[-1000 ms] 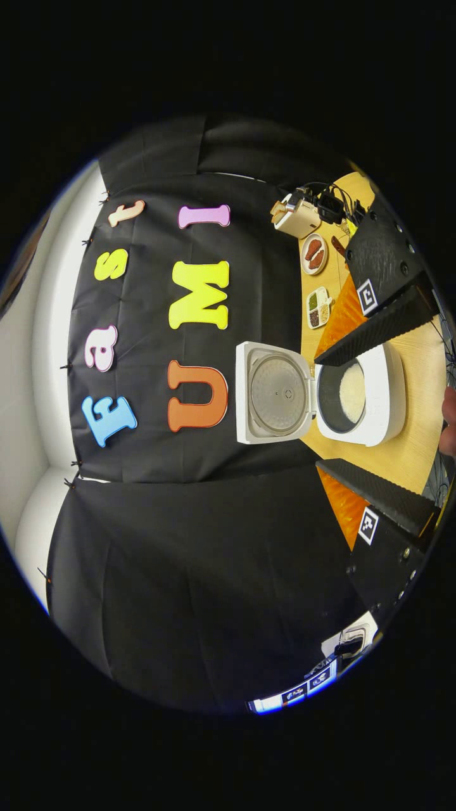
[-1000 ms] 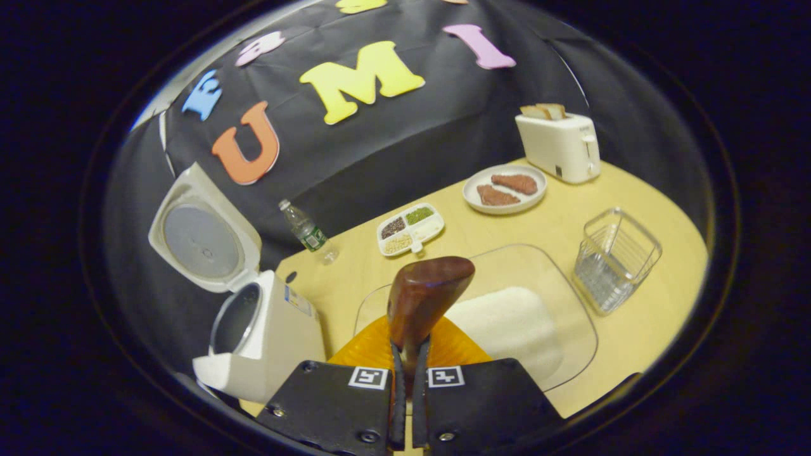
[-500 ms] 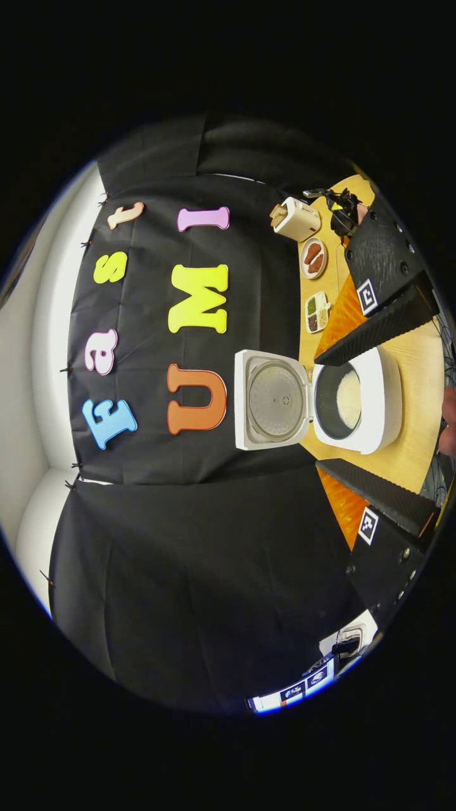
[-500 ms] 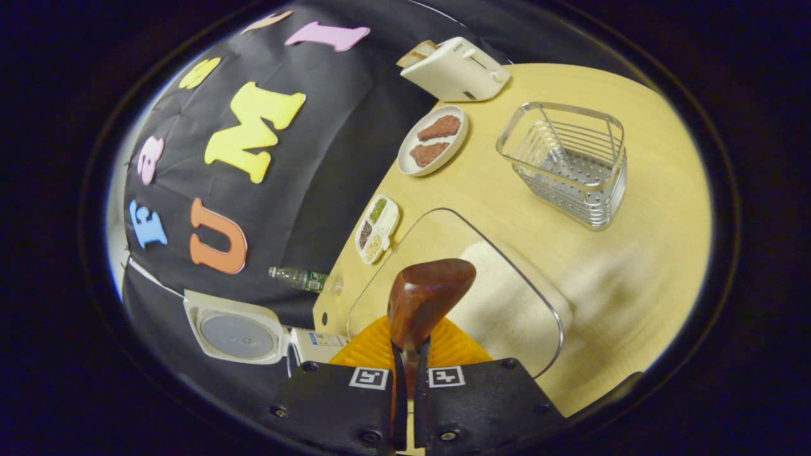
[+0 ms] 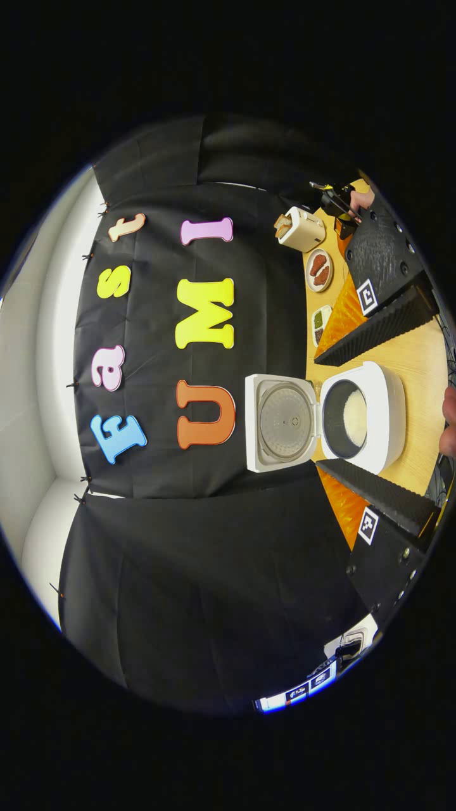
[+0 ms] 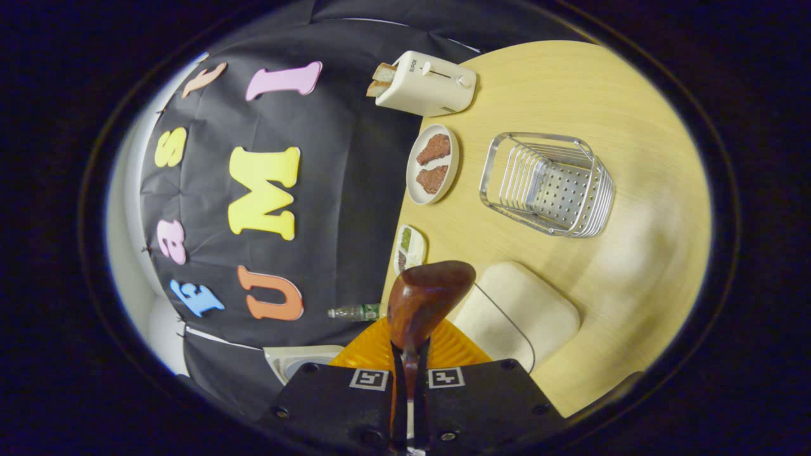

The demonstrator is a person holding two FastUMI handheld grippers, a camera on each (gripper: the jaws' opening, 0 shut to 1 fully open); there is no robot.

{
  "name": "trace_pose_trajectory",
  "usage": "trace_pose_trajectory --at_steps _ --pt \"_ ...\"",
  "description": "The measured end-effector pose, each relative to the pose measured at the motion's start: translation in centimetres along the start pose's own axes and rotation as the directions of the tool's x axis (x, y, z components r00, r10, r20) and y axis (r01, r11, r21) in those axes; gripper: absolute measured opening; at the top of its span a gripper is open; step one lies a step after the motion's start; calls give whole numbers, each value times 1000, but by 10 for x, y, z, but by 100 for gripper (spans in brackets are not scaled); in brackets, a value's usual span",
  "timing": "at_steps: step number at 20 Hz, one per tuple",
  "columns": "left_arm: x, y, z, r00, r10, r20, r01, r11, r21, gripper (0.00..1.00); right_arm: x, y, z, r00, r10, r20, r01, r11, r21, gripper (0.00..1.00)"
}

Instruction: Close the left gripper, press the button to open the rice cooker; take a wooden spoon from the chopstick holder with the right hand, scoop a spoonful of rice and pour it into the rice cooker, then put the wooden spoon back into the chopstick holder.

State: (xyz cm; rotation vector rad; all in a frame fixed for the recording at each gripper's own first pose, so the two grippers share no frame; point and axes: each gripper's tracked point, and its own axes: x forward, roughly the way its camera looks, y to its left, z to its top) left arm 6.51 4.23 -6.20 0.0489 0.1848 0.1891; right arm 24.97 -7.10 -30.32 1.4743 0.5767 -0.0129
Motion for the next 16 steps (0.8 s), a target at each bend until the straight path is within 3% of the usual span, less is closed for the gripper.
trace_pose_trajectory --at_steps 2,8,16 --pt "-1 0 2 1000 11 16 -11 1000 -8 94 -4 17 -2 1000 23 -11 -23 1000 7 10" --pt "-25 30 12 992 102 76 -101 995 -19 94 13 94 -35 993 90 -74 -98 989 -113 9" --pt "-56 85 12 966 236 101 -231 971 -63 94 81 186 -152 962 129 -241 -198 937 -289 9"
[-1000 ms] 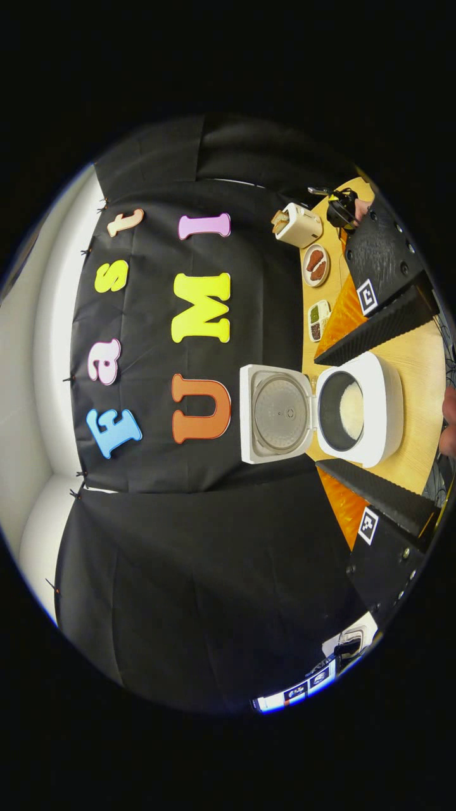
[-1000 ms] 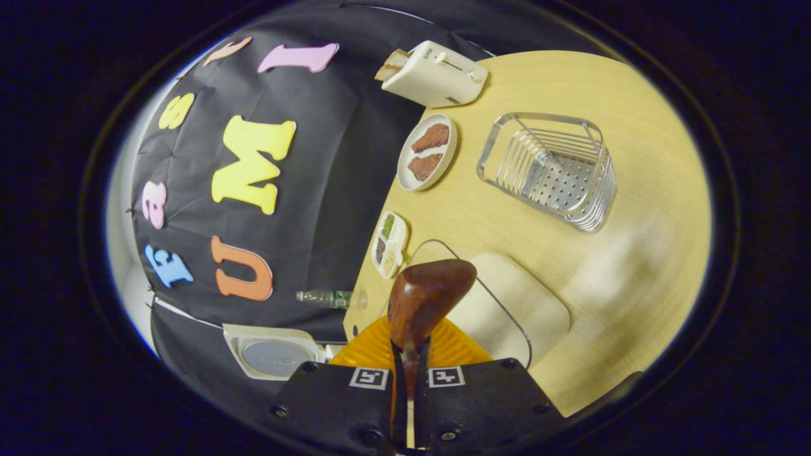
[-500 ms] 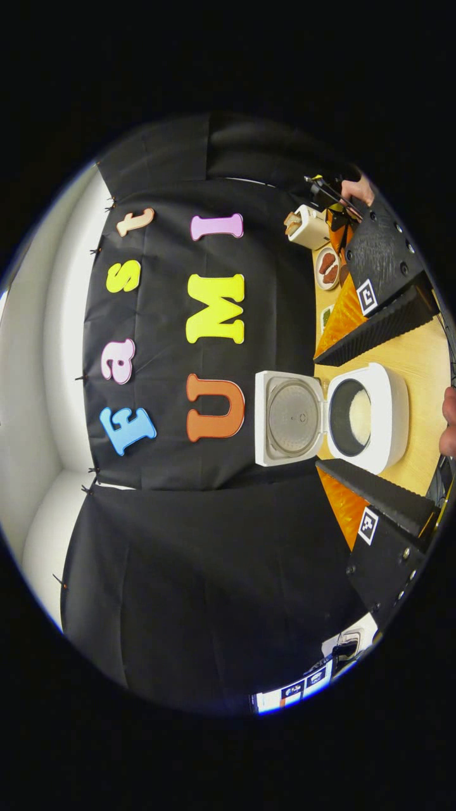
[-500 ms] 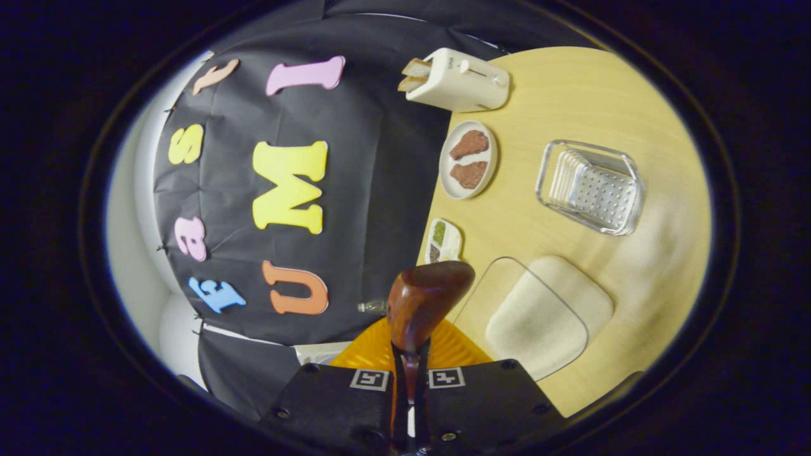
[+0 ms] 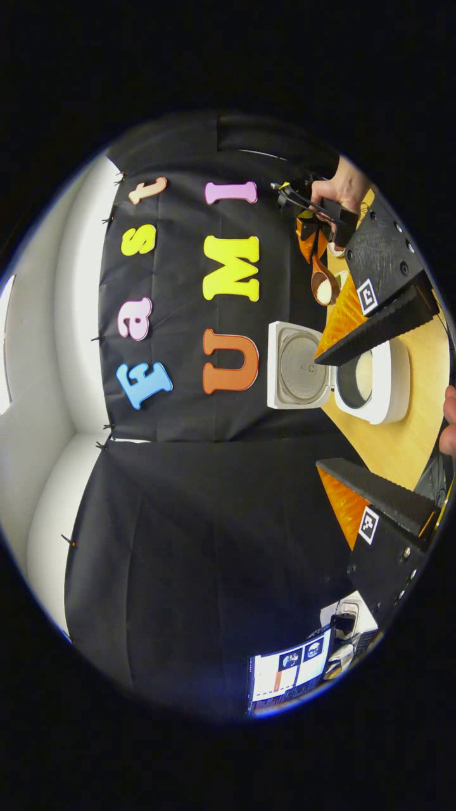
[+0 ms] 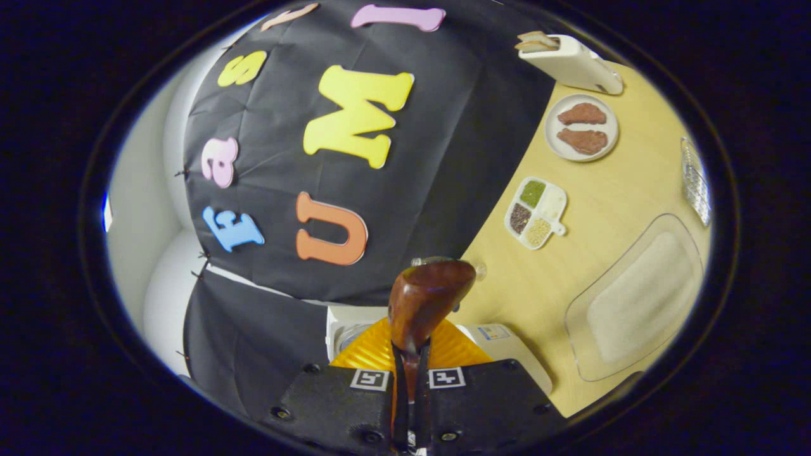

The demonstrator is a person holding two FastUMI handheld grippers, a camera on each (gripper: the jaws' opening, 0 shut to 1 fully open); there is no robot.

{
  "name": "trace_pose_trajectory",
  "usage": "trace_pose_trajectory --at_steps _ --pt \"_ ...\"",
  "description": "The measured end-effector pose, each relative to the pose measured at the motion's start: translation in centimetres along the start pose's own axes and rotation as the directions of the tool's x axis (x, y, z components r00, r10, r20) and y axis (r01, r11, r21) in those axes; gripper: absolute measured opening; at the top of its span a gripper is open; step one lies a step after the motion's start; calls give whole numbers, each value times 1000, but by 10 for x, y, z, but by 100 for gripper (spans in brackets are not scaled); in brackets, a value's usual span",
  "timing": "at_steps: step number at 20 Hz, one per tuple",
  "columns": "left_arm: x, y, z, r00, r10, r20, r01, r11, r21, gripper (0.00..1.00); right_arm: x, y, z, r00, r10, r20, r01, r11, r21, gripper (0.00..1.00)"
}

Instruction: Close the left gripper, press the button to open the rice cooker; take a wooden spoon from the chopstick holder with the right hand, scoop a spoonful of rice and pour it into the rice cooker, then put the wooden spoon back into the chopstick holder.

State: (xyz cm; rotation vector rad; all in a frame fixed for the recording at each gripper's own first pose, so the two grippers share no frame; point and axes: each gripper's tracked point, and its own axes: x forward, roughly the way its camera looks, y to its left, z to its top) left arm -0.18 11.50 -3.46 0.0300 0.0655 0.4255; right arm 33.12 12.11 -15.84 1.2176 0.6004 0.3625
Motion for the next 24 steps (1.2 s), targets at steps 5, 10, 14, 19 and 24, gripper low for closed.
trace_pose_trajectory --at_steps 5,10,14,19,24 --pt "2 22 -4 999 46 0 -46 999 -2 94 65 20 -45 997 -42 -58 33 990 -140 9" --pt "7 43 -9 995 99 -18 -98 995 16 94 103 19 -74 993 -112 -35 86 897 -433 10" --pt "9 54 -11 993 115 -18 -115 993 -2 94 111 21 -94 989 -149 -25 103 788 -607 10" --pt "11 67 -19 995 102 -21 -102 995 10 94 114 37 -110 990 -139 13 95 601 -794 10" --pt "14 69 -20 996 83 -19 -83 997 7 94 112 61 -124 995 -86 45 75 378 -923 10"
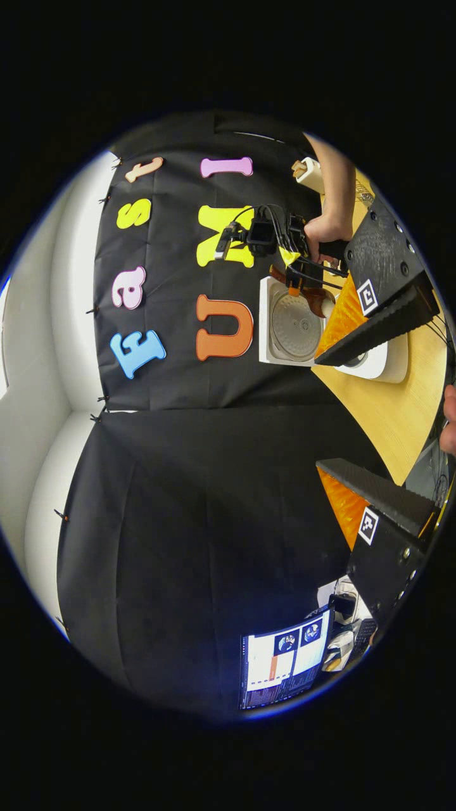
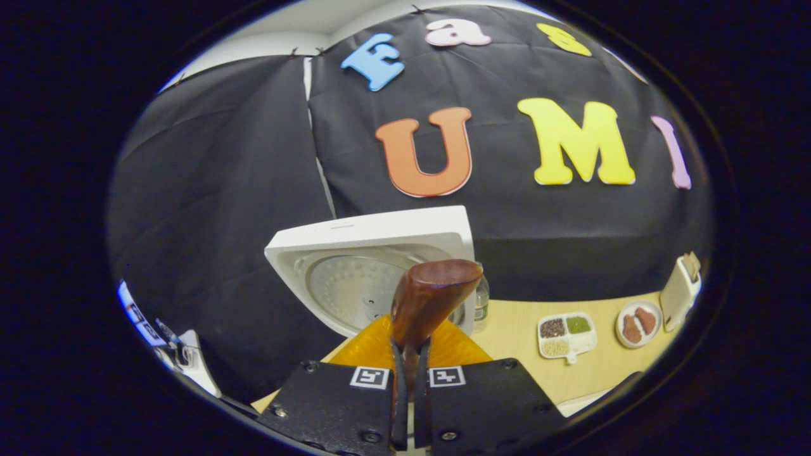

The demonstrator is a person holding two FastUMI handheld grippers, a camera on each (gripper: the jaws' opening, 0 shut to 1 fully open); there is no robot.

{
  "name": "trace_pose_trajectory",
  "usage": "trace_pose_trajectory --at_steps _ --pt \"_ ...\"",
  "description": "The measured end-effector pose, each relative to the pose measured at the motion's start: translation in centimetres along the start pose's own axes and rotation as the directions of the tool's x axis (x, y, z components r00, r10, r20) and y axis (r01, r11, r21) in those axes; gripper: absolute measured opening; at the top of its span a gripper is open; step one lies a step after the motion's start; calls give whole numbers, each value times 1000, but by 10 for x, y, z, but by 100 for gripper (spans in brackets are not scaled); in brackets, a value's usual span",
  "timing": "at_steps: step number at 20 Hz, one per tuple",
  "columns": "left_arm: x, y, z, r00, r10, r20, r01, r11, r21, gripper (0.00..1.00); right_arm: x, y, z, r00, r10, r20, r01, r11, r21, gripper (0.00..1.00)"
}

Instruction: Close the left gripper, press the button to open the rice cooker; take a wooden spoon from the chopstick holder with the right hand, scoop a spoonful of rice and pour it into the rice cooker, then put the wooden spoon back into the chopstick holder.

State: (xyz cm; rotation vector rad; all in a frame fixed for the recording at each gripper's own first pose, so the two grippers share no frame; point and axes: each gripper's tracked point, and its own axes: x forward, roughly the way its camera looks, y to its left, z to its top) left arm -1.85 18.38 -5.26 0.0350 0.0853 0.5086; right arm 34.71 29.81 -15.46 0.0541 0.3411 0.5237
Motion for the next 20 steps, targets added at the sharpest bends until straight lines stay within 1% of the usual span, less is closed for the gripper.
trace_pose_trajectory --at_steps 2,4,6,8,14,17,20 --pt "1 3 -2 1000 2 -6 -2 1000 0 94 -2 11 6 999 9 32 -6 994 -108 10" --pt "1 6 -5 1000 1 -12 -1 1000 -1 94 -3 24 14 998 23 65 -9 979 -205 9" --pt "0 5 -5 1000 -4 -13 4 1000 -8 94 -7 39 19 995 50 89 -23 960 -280 10" --pt "-1 4 -5 1000 -21 -14 20 1000 -14 94 -13 51 23 992 68 106 -29 943 -332 10" --pt "1 4 -3 999 -50 -3 50 999 -17 94 -19 67 30 989 85 125 -27 912 -410 10" --pt "-1 1 -2 998 -68 2 68 998 -13 94 -28 70 33 988 86 130 -26 911 -411 10" --pt "0 -4 -1 996 -90 1 90 996 -16 94 -37 65 35 988 82 131 -27 927 -375 9"
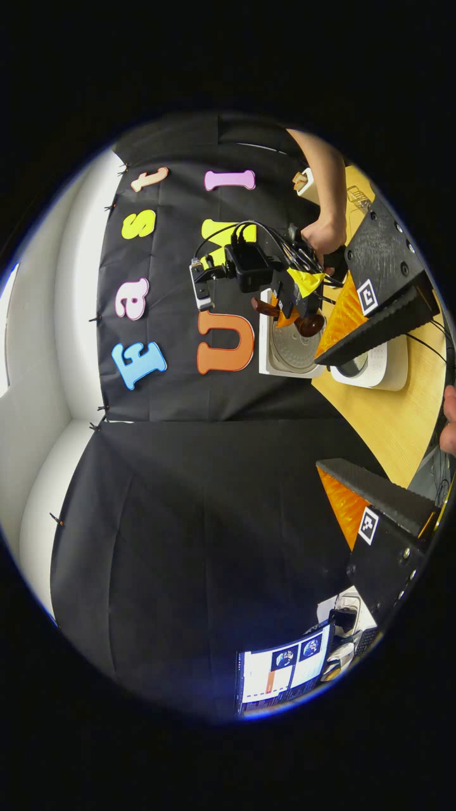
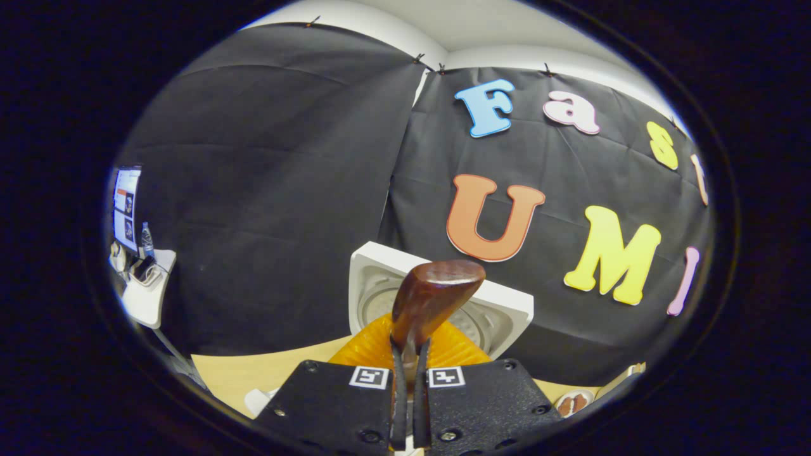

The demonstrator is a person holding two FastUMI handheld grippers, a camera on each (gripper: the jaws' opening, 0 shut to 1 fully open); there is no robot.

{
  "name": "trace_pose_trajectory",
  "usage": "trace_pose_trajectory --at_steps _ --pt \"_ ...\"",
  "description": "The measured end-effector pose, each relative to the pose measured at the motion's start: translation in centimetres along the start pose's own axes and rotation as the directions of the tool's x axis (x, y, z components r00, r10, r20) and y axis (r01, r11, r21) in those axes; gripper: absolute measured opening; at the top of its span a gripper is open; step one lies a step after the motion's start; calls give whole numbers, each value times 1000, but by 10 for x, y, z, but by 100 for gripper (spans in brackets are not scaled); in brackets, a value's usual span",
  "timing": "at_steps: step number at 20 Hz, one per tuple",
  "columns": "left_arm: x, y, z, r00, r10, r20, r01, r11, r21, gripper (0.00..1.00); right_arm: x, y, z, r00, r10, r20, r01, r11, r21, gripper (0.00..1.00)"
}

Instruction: Close the left gripper, press the button to open the rice cooker; take a wooden spoon from the chopstick holder with the right hand, scoop a spoonful of rice and pour it into the rice cooker, then put the wooden spoon back into the chopstick holder.

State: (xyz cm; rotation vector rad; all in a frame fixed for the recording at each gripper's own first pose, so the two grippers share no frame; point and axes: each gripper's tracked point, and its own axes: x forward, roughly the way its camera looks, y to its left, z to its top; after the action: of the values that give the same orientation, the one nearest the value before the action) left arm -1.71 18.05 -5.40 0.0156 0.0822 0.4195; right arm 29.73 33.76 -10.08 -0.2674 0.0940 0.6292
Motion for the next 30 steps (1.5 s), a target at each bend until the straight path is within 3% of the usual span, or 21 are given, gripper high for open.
trace_pose_trajectory --at_steps 10,15,19,25,30 --pt "0 -21 3 997 -76 2 76 997 0 94 -64 -54 14 996 -85 11 82 979 188 9" --pt "-1 -38 0 994 -109 -2 109 994 -8 94 -123 -107 15 991 -135 -2 128 931 341 10" --pt "2 -55 -6 991 -134 -9 133 991 -30 94 -178 -164 13 977 -212 -1 195 898 394 10" --pt "9 -80 -4 986 -166 -8 165 986 -36 93 -252 -248 -7 937 -348 -13 322 851 414 9" --pt "16 -102 -6 981 -192 -17 192 981 -20 93 -312 -314 -49 875 -478 -79 466 784 411 9"
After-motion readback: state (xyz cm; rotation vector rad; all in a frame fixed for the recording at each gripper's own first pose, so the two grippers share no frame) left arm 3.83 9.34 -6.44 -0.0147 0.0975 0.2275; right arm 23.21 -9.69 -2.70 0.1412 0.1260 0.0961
